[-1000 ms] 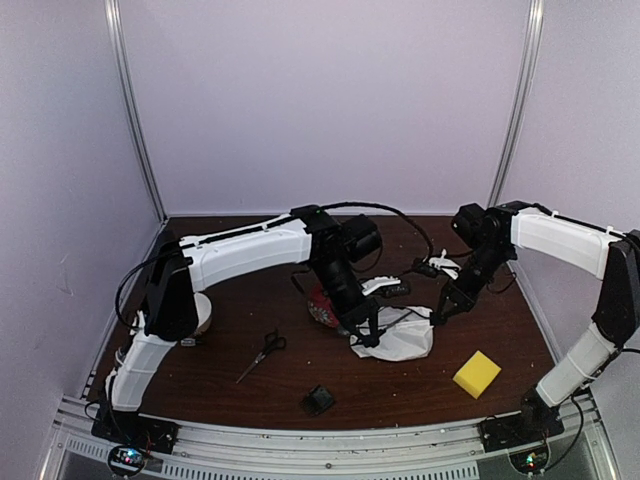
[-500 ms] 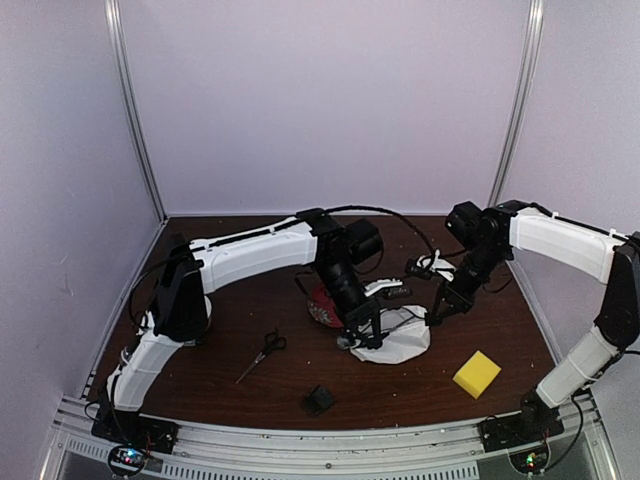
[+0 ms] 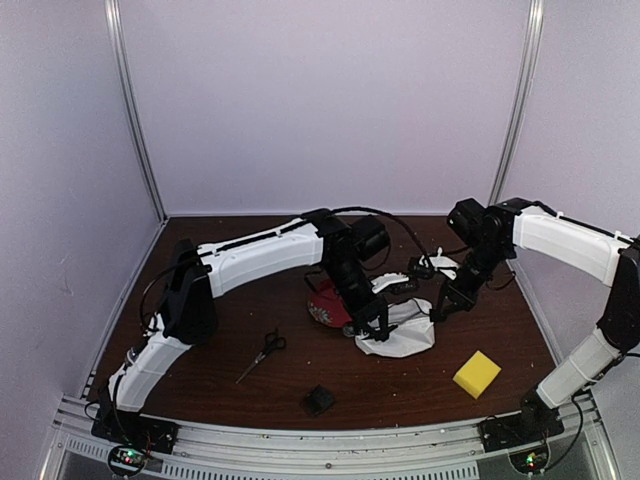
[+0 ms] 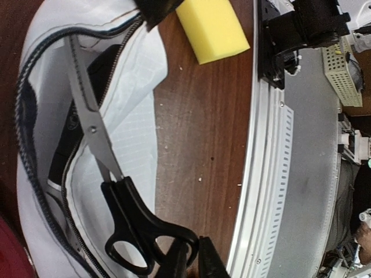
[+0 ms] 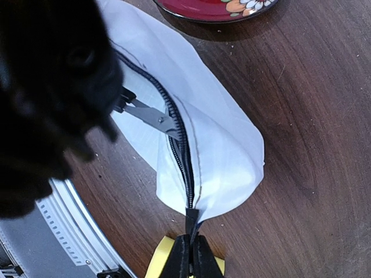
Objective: Sort the hair-cutting tools
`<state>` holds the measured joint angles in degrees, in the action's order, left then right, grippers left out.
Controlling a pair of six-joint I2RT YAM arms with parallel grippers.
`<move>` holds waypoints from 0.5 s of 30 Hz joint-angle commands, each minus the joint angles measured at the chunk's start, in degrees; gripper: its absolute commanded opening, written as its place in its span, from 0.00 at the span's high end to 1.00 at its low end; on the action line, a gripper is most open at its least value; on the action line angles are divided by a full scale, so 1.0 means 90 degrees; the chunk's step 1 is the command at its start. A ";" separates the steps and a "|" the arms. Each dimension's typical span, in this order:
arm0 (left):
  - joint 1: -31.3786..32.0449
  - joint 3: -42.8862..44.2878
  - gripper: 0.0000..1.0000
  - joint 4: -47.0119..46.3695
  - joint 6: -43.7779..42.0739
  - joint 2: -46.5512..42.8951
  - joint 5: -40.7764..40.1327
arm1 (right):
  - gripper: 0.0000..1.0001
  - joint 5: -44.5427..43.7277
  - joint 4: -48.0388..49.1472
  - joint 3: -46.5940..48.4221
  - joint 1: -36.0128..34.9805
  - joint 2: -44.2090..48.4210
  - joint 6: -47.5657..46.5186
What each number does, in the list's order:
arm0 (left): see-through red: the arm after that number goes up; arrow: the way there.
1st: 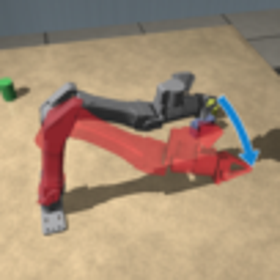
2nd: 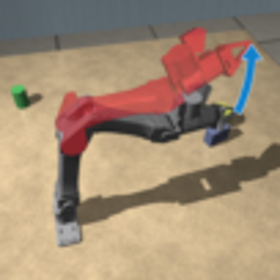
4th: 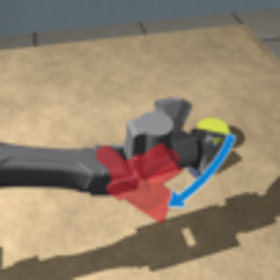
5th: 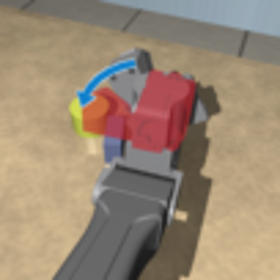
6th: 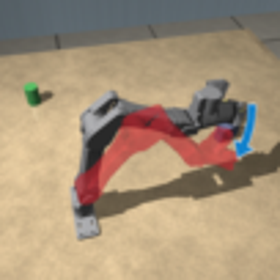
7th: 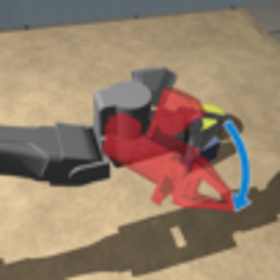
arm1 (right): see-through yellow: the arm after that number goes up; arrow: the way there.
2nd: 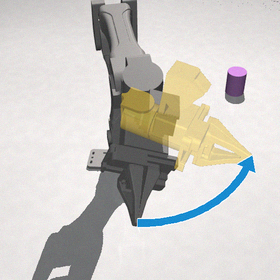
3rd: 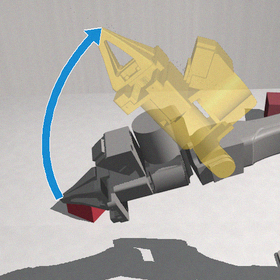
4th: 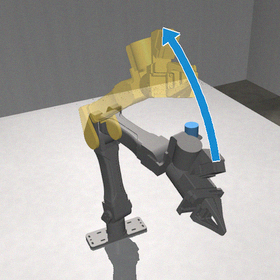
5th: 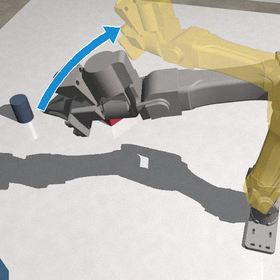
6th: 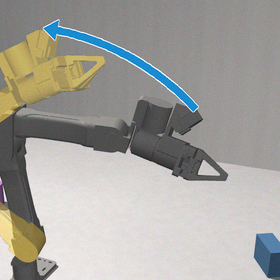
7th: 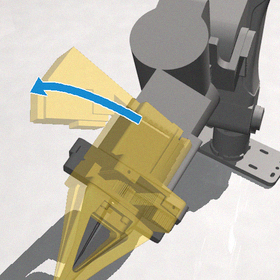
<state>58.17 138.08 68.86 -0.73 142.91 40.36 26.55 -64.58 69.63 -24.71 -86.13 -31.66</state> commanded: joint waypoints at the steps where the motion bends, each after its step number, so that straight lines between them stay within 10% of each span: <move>1: -0.0250 -0.0292 0.79 -0.0819 0.0325 -0.0742 -0.1197 | 0.98 0.0131 -0.0132 0.0141 -0.0139 0.0248 -0.0259; 15: -0.0299 -0.2657 0.62 -0.2092 0.1046 -0.2882 -0.1878 | 0.59 -0.0267 -0.0134 0.0057 -0.0135 0.0812 -0.0555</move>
<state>55.51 121.80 56.27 4.54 123.26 26.02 26.02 -65.01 70.02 -25.65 -83.46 -33.91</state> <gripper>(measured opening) 0.377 0.363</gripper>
